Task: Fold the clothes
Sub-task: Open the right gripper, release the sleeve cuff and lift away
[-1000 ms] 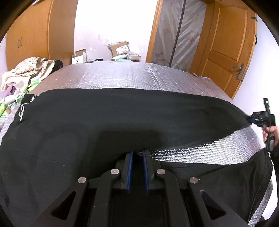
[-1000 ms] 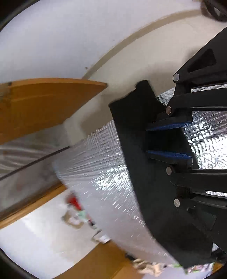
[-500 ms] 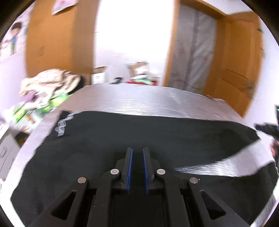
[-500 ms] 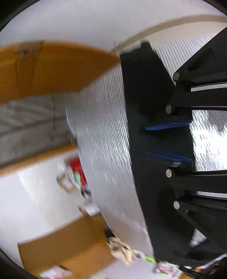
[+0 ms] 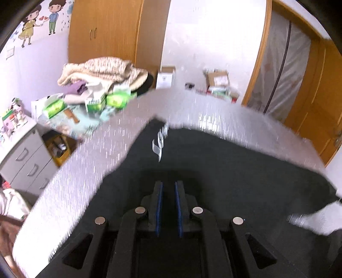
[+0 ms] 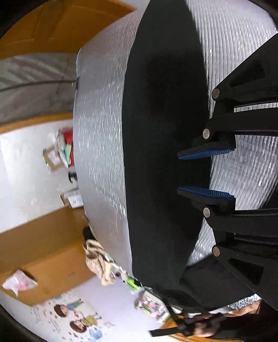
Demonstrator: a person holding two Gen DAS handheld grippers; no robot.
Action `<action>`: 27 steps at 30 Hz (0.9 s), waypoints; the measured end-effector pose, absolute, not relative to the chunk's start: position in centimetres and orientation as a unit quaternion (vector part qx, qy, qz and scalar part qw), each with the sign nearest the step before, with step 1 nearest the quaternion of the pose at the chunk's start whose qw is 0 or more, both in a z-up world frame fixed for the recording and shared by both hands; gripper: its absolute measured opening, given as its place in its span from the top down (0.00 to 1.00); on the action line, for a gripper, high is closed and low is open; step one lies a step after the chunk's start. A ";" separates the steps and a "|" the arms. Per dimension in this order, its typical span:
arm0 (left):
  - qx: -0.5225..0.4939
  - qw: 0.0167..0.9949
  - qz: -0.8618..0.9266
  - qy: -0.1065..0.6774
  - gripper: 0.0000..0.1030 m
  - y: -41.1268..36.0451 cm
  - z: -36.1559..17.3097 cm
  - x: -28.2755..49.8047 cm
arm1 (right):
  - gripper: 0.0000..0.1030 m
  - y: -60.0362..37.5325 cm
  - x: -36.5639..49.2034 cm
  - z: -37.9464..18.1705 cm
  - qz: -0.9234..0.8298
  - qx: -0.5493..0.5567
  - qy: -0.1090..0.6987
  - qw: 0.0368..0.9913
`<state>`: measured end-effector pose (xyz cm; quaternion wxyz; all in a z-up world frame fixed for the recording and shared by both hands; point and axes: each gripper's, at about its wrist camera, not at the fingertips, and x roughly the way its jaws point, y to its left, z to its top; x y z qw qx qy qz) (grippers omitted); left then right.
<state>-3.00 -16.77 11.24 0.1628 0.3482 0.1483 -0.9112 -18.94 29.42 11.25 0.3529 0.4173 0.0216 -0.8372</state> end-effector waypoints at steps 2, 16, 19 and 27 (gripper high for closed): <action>0.345 0.162 -0.915 0.131 0.67 -17.8 11.7 -5.0 | 0.74 28.8 -18.5 11.3 -0.835 0.416 0.017 0.359; 0.410 0.163 -0.879 0.179 0.66 -22.9 6.9 -13.2 | 0.74 27.2 -18.6 11.1 -0.833 0.424 0.013 0.356; 0.415 0.175 -0.880 0.151 0.79 -22.5 6.7 -13.9 | 0.74 27.1 -18.8 10.9 -0.832 0.428 0.014 0.353; 0.399 0.226 -0.880 0.126 0.85 -24.4 7.2 -16.3 | 0.74 27.6 -19.8 10.2 -0.835 0.438 0.008 0.332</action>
